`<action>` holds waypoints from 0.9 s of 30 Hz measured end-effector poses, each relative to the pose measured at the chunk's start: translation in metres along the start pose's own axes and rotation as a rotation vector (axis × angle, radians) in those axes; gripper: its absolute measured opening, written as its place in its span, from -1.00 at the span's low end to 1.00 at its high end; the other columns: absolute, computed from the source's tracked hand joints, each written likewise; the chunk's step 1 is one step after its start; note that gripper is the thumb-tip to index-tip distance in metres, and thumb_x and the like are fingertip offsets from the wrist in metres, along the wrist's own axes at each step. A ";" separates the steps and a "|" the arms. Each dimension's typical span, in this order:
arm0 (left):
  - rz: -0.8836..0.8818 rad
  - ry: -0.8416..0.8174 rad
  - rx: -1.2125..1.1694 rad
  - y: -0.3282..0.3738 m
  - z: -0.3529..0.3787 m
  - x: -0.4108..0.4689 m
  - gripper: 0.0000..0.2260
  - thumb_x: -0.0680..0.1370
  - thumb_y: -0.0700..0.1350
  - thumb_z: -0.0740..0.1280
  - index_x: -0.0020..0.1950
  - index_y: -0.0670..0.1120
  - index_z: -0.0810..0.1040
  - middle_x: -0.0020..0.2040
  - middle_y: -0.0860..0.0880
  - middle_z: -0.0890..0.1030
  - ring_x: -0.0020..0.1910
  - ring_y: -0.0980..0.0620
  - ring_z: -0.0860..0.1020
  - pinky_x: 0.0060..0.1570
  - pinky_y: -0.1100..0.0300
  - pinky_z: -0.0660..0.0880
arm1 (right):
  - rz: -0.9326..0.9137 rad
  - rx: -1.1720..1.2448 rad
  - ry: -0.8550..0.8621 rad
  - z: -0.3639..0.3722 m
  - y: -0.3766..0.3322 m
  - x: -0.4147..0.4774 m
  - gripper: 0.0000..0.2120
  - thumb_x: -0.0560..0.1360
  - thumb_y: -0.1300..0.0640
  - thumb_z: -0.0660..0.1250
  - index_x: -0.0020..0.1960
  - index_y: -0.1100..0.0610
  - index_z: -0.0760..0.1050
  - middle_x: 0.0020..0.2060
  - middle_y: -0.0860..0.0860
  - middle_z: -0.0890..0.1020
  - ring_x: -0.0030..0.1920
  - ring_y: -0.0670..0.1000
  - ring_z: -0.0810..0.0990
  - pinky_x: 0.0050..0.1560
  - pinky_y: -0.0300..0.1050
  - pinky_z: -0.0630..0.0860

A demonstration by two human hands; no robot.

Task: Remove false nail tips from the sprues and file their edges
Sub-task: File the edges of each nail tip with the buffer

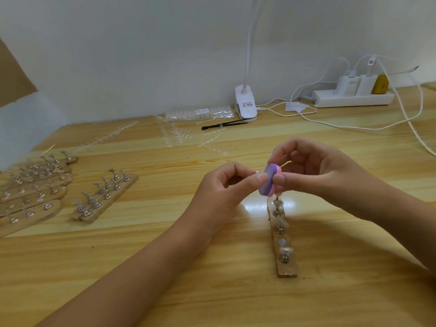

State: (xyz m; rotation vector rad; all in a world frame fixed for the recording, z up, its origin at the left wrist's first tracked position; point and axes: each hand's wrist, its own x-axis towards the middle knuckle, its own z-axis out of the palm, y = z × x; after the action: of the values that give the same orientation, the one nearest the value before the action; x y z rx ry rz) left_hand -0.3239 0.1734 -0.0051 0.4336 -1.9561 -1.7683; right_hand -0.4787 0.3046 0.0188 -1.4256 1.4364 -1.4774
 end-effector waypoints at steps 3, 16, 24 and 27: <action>0.008 0.002 0.007 0.002 -0.002 0.000 -0.83 0.42 0.05 0.51 -0.18 0.00 0.60 -0.26 0.18 0.60 -0.21 0.25 0.54 -0.12 0.43 0.45 | -0.069 0.117 0.148 -0.004 -0.003 0.002 -0.76 0.39 0.13 0.45 0.03 0.11 0.55 -0.15 0.01 0.68 -0.08 0.07 0.71 -0.01 -0.17 0.61; 0.013 -0.021 0.020 0.004 0.001 -0.002 -0.77 0.35 0.11 0.41 -0.16 -0.02 0.60 -0.24 0.13 0.59 -0.20 0.23 0.53 -0.07 0.39 0.48 | -0.054 -0.078 0.017 -0.001 -0.007 -0.002 -0.74 0.40 0.11 0.43 0.06 0.15 0.56 -0.13 0.08 0.68 -0.11 0.05 0.70 -0.08 -0.18 0.62; -0.043 -0.002 -0.060 0.001 0.000 0.001 -0.88 0.42 0.08 0.46 -0.27 0.09 0.62 -0.20 0.12 0.63 -0.13 0.22 0.57 0.09 0.24 0.53 | -0.020 0.014 0.056 -0.005 -0.008 -0.001 -0.79 0.40 0.15 0.43 0.01 0.16 0.52 -0.18 0.05 0.68 -0.14 0.07 0.71 -0.08 -0.16 0.63; -0.024 -0.021 -0.013 0.001 -0.001 0.001 -0.88 0.42 0.09 0.42 -0.23 0.06 0.62 -0.23 0.14 0.62 -0.16 0.22 0.57 0.04 0.27 0.52 | 0.003 0.000 -0.016 0.002 -0.003 -0.002 -0.78 0.41 0.17 0.44 0.02 0.19 0.51 -0.14 0.11 0.68 -0.10 0.10 0.71 -0.08 -0.16 0.62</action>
State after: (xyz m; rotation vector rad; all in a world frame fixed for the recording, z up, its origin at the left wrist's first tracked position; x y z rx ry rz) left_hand -0.3242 0.1724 -0.0037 0.4380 -1.9602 -1.8064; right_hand -0.4758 0.3070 0.0207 -1.4317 1.4288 -1.4610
